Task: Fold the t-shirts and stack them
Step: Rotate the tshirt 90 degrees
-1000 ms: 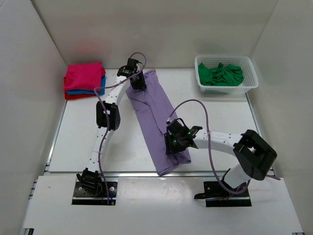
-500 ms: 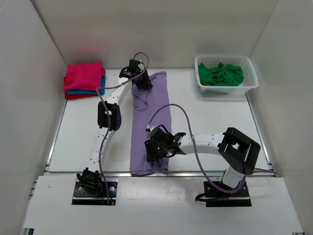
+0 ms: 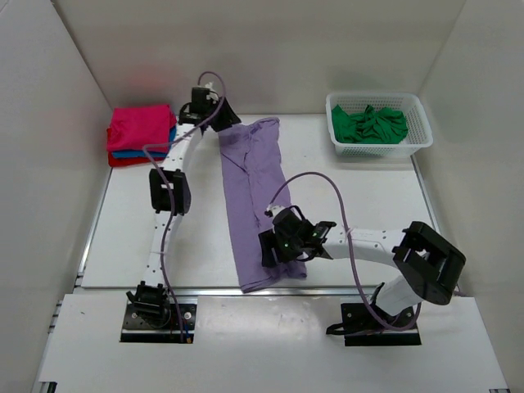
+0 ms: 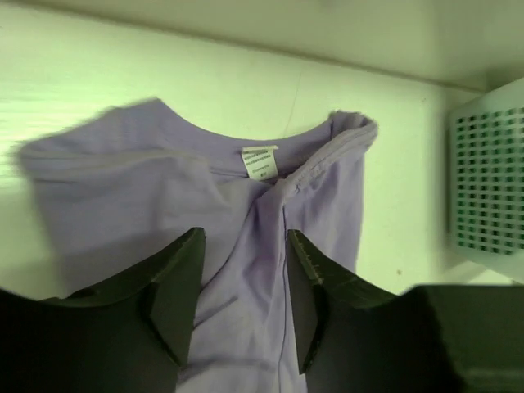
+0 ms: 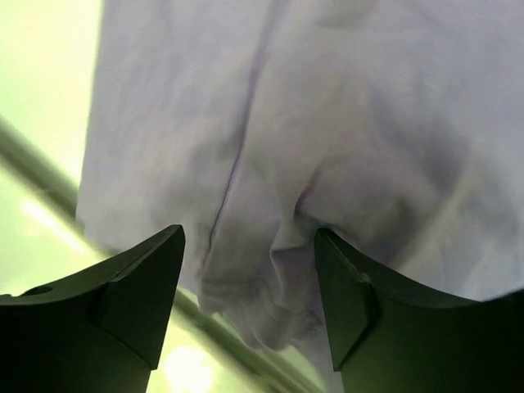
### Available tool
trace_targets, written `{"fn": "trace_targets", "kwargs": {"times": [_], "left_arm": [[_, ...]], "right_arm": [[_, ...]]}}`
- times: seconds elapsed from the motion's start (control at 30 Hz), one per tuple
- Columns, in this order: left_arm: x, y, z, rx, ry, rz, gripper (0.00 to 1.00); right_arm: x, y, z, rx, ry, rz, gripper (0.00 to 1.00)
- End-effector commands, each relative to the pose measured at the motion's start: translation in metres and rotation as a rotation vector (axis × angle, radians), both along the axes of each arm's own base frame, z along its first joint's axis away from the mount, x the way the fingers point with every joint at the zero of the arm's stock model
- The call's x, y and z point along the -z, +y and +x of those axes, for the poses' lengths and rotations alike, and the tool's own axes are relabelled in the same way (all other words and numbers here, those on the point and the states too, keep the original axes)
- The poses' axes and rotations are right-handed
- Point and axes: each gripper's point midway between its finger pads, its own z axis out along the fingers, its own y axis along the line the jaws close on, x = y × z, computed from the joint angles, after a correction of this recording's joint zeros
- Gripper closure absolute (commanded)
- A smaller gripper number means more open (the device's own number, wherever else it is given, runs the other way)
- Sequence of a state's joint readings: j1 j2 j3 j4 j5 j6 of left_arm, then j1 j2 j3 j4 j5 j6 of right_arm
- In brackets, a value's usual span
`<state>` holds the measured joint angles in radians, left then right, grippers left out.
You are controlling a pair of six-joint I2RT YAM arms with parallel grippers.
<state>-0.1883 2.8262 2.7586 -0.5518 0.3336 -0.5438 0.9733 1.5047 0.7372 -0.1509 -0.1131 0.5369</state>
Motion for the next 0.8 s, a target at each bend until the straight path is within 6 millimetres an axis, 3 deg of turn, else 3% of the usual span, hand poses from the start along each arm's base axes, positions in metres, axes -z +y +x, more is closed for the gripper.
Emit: {"fn": "trace_targets", "kwargs": {"times": [0.0,0.07,0.13,0.2,0.23,0.3,0.33,0.43,0.47,0.5,0.53,0.6,0.63,0.67,0.7,0.77], "left_arm": [[-0.184,0.056,-0.01,-0.008,-0.255,-0.068,0.44],[-0.232,0.059,-0.042,0.08,-0.28,-0.098,0.42],[-0.245,0.061,-0.073,0.125,-0.238,-0.048,0.4],[-0.263,0.065,-0.121,0.17,-0.206,0.064,0.38],[-0.258,0.063,-0.141,0.197,-0.155,0.107,0.38],[-0.283,0.07,-0.181,0.181,-0.137,0.125,0.38],[-0.291,0.069,-0.191,0.217,-0.148,0.08,0.39],[-0.352,0.091,-0.27,0.21,-0.243,0.032,0.37],[-0.359,0.11,-0.28,0.149,-0.262,0.06,0.37],[-0.374,0.119,-0.306,0.066,-0.314,0.144,0.34],[-0.38,0.095,-0.336,0.111,-0.362,0.187,0.32],[-0.354,0.067,-0.363,0.122,-0.367,0.236,0.27],[-0.328,0.057,-0.379,0.19,-0.331,0.162,0.28],[-0.289,0.067,-0.384,0.179,-0.258,0.123,0.29],[-0.271,0.063,-0.392,0.223,-0.21,0.051,0.33],[-0.187,0.056,-0.426,0.229,-0.006,0.014,0.39]], "right_arm": [[-0.001,-0.045,0.016,0.014,-0.076,-0.164,0.37],[-0.024,-0.043,0.028,0.033,-0.147,-0.121,0.33],[-0.036,-0.045,0.032,0.041,-0.178,-0.106,0.31],[-0.045,-0.049,0.033,0.051,-0.201,-0.081,0.3],[-0.046,-0.049,0.03,0.043,-0.199,-0.07,0.3],[-0.049,-0.049,0.024,0.04,-0.194,-0.006,0.3],[-0.049,-0.049,0.022,0.037,-0.194,0.012,0.3],[-0.035,-0.063,0.012,0.097,-0.183,-0.006,0.31],[-0.039,-0.067,0.016,0.126,-0.207,-0.009,0.31],[-0.04,-0.072,0.017,0.155,-0.216,-0.013,0.31],[-0.037,-0.079,0.018,0.181,-0.212,-0.022,0.31],[-0.036,-0.094,0.023,0.236,-0.214,-0.031,0.31],[-0.037,-0.101,0.025,0.262,-0.199,-0.02,0.31],[-0.035,-0.111,0.027,0.292,-0.182,-0.026,0.3],[-0.032,-0.115,0.025,0.297,-0.162,-0.026,0.31],[-0.026,-0.13,0.021,0.339,-0.115,-0.033,0.31]]}}
